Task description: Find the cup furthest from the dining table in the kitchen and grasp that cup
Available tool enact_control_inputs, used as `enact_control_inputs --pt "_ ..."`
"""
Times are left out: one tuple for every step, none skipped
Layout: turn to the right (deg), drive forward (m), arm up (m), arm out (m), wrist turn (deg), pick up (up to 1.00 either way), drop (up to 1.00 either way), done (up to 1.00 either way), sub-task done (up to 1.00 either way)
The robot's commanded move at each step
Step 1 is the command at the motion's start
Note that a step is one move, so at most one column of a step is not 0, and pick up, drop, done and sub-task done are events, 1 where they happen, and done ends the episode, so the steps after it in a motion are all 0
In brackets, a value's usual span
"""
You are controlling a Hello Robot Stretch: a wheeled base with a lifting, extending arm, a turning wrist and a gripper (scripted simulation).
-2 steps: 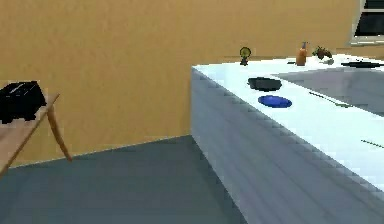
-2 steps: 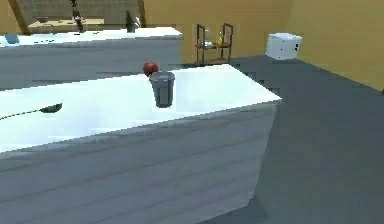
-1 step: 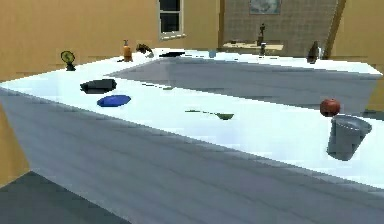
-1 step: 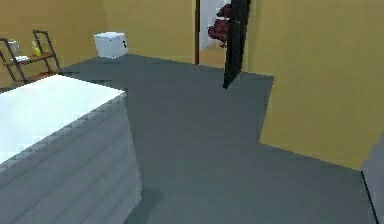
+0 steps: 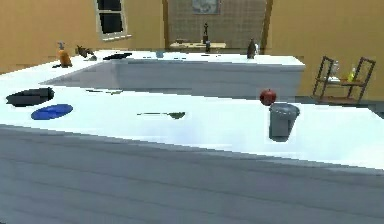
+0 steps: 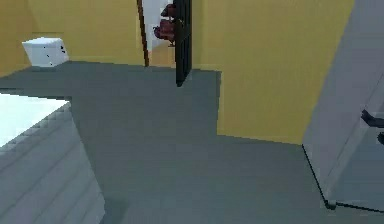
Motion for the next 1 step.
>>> enact_control_inputs --pt "3.0 0.00 0.00 0.00 0.0 0.00 0.00 0.00 0.00"
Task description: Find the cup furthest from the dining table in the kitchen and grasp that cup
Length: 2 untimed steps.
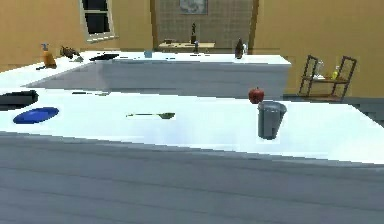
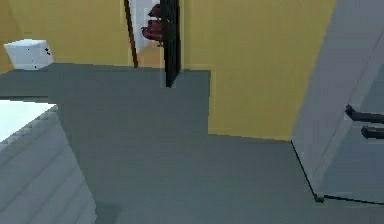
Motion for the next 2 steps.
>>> enact_control_inputs --pt "0.0 0.35 0.00 0.00 0.0 0.00 0.00 0.00 0.00" --pt "-45.0 0.00 0.00 0.00 0.0 0.00 0.00 0.00 0.00"
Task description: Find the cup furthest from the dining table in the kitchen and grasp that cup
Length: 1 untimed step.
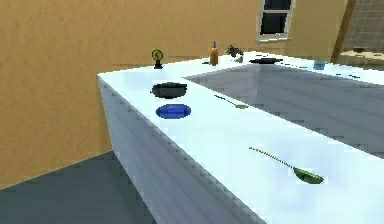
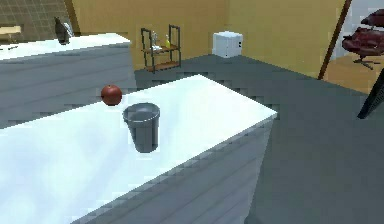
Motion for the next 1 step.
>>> enact_control_inputs --pt "-9.0 0.00 0.00 0.00 0.0 0.00 0.00 0.00 0.00"
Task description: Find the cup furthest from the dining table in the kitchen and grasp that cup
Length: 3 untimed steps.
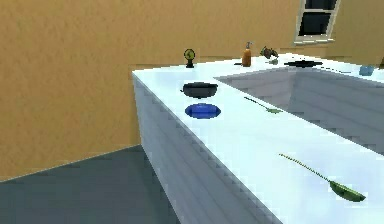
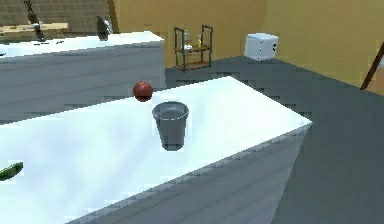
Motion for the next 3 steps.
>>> enact_control_inputs --pt "0.0 0.00 0.50 0.00 0.0 0.00 0.00 0.00 0.00" --pt "0.0 0.00 0.38 0.00 0.0 0.00 0.00 0.00 0.00" --pt "0.0 0.00 0.00 0.24 0.0 0.00 0.00 0.00 0.00"
